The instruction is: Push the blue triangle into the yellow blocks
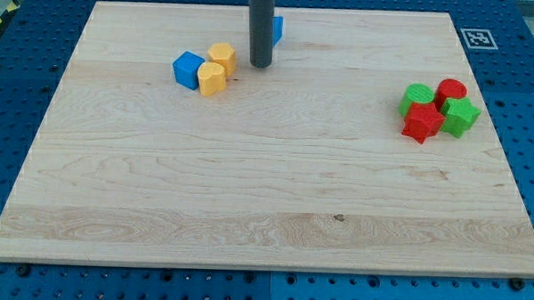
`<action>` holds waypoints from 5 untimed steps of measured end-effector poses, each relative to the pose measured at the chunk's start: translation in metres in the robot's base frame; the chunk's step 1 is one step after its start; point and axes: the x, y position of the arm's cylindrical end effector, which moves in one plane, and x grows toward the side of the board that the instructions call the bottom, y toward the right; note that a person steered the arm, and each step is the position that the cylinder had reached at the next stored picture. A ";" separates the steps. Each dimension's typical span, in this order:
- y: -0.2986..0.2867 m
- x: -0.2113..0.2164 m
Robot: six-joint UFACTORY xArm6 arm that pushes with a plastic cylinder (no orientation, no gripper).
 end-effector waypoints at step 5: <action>-0.007 -0.028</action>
